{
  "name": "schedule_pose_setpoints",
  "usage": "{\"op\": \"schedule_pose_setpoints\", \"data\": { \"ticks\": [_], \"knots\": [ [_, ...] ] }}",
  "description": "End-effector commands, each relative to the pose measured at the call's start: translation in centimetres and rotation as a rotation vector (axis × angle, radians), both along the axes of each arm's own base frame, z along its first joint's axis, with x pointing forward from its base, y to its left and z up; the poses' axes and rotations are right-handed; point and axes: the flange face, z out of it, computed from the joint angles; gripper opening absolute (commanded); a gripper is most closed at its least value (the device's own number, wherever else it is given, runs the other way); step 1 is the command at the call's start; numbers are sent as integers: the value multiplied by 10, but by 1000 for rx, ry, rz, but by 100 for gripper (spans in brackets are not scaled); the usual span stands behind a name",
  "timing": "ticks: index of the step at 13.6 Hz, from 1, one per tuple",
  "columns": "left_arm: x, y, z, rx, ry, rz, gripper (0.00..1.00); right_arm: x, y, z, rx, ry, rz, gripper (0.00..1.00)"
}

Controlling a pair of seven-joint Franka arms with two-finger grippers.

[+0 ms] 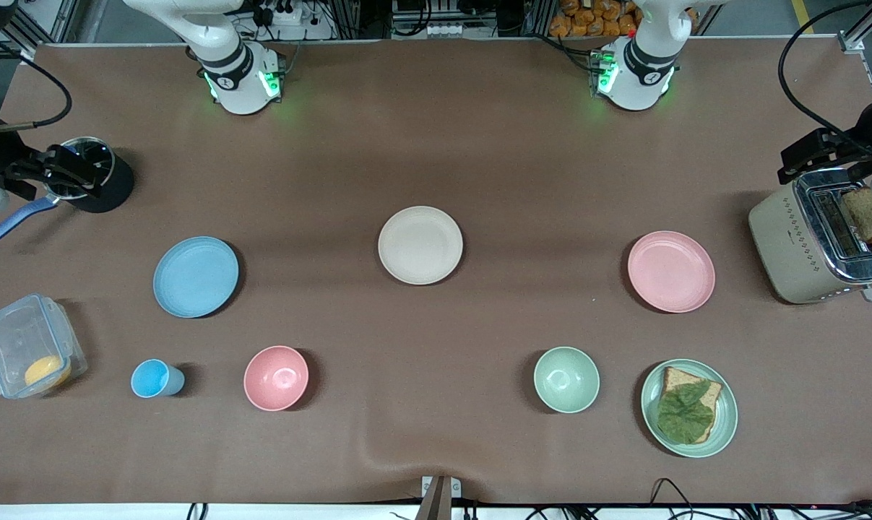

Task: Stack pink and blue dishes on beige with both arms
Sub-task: 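Reach the left gripper down to the pink plate's rim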

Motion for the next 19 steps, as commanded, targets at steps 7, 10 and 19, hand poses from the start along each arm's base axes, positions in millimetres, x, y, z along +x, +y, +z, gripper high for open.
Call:
{"op": "schedule_pose_setpoints", "data": {
  "ticks": [7, 10, 19],
  "knots": [
    [15, 32, -31, 44, 71, 33, 100, -3, -2, 4, -2, -1, -6, 100],
    [32, 48, -83, 43, 124, 75, 100, -3, -3, 4, -2, -1, -8, 100],
    [4, 108, -281, 24, 14, 156, 100, -2, -4, 3, -2, 1, -9, 100]
  ]
}}
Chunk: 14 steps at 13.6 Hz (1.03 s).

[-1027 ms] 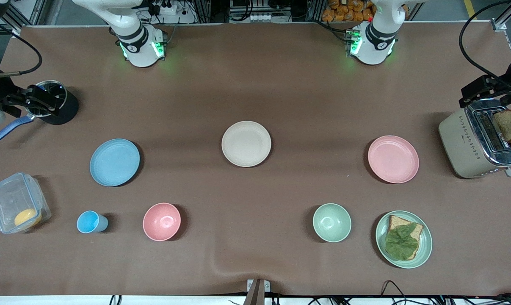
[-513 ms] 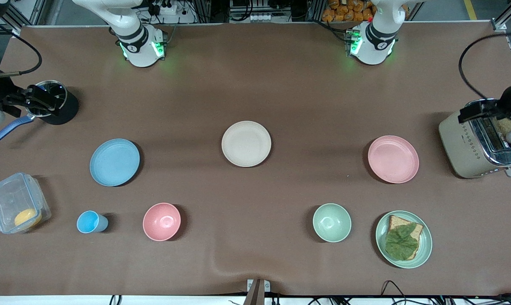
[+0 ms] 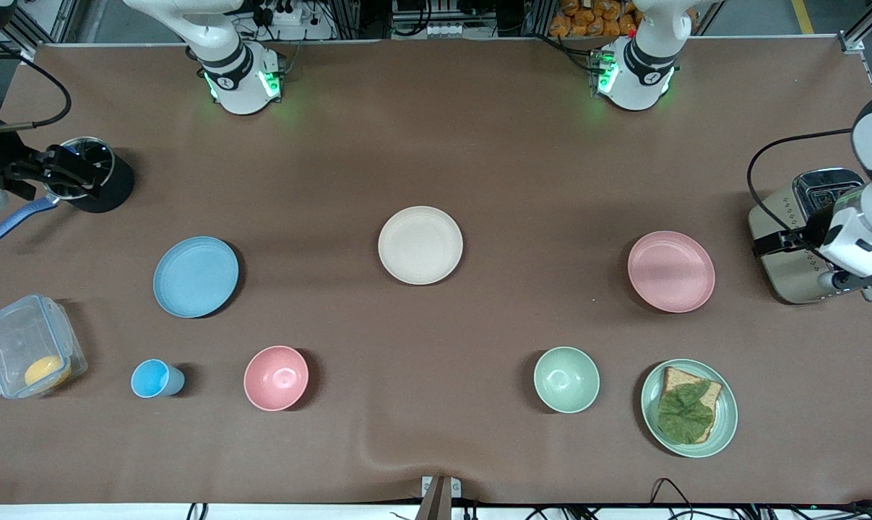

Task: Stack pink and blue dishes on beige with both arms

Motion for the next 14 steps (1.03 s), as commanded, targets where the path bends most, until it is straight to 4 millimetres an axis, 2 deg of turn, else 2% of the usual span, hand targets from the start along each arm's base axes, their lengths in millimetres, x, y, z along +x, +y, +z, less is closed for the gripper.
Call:
{"op": "schedule_pose_setpoints", "data": {
  "ticks": [1, 2, 4, 7, 11, 14],
  "knots": [
    [-27, 3, -43, 12, -38, 5, 100, -2, -3, 4, -2, -2, -7, 100],
    [-28, 5, -63, 5, -33, 7, 100, -2, -4, 4, -2, -2, -9, 100],
    [-31, 29, -95, -3, -34, 37, 100, -1, -3, 3, -4, -2, -7, 100],
    [-41, 28, -137, -9, -66, 24, 100, 2, -6, 3, -4, -6, -13, 100],
    [-42, 29, -171, -21, -59, 20, 100, 2, -9, 4, -4, -9, -18, 100],
    [-40, 29, -191, -26, -79, -3, 100, 10, -30, -1, 9, -5, -58, 100]
  ]
}}
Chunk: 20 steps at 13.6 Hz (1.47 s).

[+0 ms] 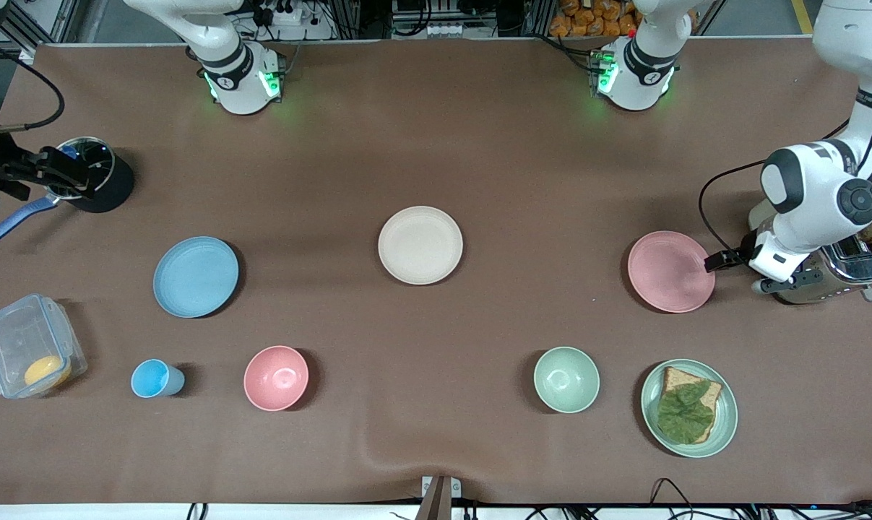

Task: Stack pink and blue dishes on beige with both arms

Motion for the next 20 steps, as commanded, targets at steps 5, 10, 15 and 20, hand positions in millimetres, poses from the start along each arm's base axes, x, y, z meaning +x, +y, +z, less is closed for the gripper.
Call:
{"op": "schedule_pose_setpoints", "data": {
  "ticks": [5, 10, 15, 20],
  "knots": [
    [1, -1, -14, 0, -9, -36, 88, 10, -17, -1, 15, -2, -28, 100],
    [0, -5, -19, -7, -2, -34, 64, 36, -14, -63, 9, 109, -14, 100],
    [1, -10, -18, -9, -3, -32, 2, 51, -58, -121, 19, 221, -75, 100],
    [11, -28, 26, 0, -49, -73, 0, 49, -104, -234, 28, 276, -24, 100]
  ]
}}
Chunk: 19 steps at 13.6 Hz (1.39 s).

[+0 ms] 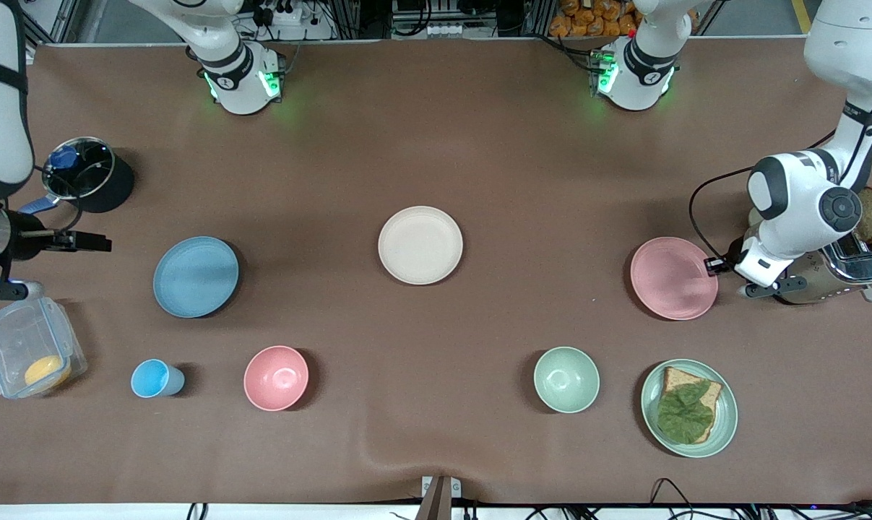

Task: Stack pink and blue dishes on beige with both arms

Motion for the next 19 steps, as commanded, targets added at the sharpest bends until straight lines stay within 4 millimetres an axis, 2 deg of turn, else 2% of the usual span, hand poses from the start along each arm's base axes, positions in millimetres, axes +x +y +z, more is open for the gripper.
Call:
{"op": "schedule_pose_setpoints", "data": {
  "ticks": [1, 3, 5, 6, 8, 11, 12, 14, 16, 17, 19],
  "knots": [
    [5, -24, 50, 7, -13, -51, 0, -4, -15, -58, 7, 41, 9, 100],
    [13, -64, 95, -55, -5, -50, 0, -2, -31, -109, 27, 83, -20, 100],
    [15, -116, 128, -125, 24, 7, 0, -6, -43, -156, 49, 126, -34, 100],
    [14, -151, 135, -134, 36, 27, 0, -9, -47, -178, 62, 137, -24, 100],
    [6, -221, 139, -148, 53, 78, 0, -10, -47, -203, 68, 123, -27, 100],
    [-19, -313, 136, -161, 89, 101, 0, -9, -49, -221, 89, 113, -76, 100],
    [-36, -345, 128, -144, 106, 82, 0, -9, -51, -229, 98, 107, -109, 100],
    [-54, -383, 123, -126, 117, 106, 0, -10, -51, -235, 92, 92, -113, 100],
    [-87, -436, 106, -130, 127, 75, 0, -17, -50, -238, 81, 55, -115, 100],
    [-97, -454, 94, -128, 118, 90, 0, -23, -50, -231, 72, 19, -116, 100],
    [-110, -478, 78, -109, 86, 92, 0, -38, -42, -236, 56, -32, -110, 100]
  ]
}}
